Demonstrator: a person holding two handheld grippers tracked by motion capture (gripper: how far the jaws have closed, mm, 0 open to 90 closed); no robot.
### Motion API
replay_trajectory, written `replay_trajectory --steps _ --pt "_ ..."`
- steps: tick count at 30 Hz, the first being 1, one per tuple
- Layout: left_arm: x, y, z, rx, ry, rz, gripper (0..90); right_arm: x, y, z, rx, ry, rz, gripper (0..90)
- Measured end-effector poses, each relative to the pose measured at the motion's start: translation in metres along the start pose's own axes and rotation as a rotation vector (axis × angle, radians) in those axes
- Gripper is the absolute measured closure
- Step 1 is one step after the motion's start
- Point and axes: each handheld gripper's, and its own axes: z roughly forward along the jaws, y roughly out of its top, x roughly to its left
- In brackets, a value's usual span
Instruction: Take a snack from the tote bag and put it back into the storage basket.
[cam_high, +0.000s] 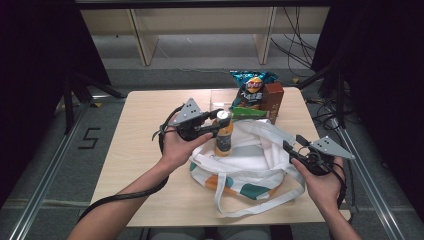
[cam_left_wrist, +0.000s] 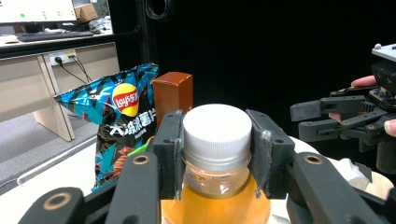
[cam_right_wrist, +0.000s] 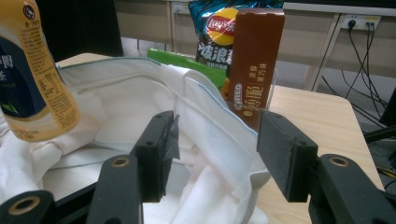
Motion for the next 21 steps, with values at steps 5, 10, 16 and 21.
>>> replay_trajectory --steps 5,10,16,21 --pt "0.001 0.005 0.0 -0.008 0.004 0.003 58.7 0.002 -0.001 -0.002 -0.014 -0.021 0.019 47.4" --pt "0.002 0.01 -0.001 -0.022 0.004 0.007 58.8 0.001 0.0 -0.001 0.007 0.004 0.021 47.4" --pt "0.003 0.014 -0.001 -0.026 0.004 0.013 58.7 0.002 0.0 -0.002 0.01 -0.01 0.017 47.4" --pt "0.002 0.018 -0.001 -0.033 0.002 0.015 58.7 0.002 0.0 -0.002 0.007 -0.008 0.014 47.4"
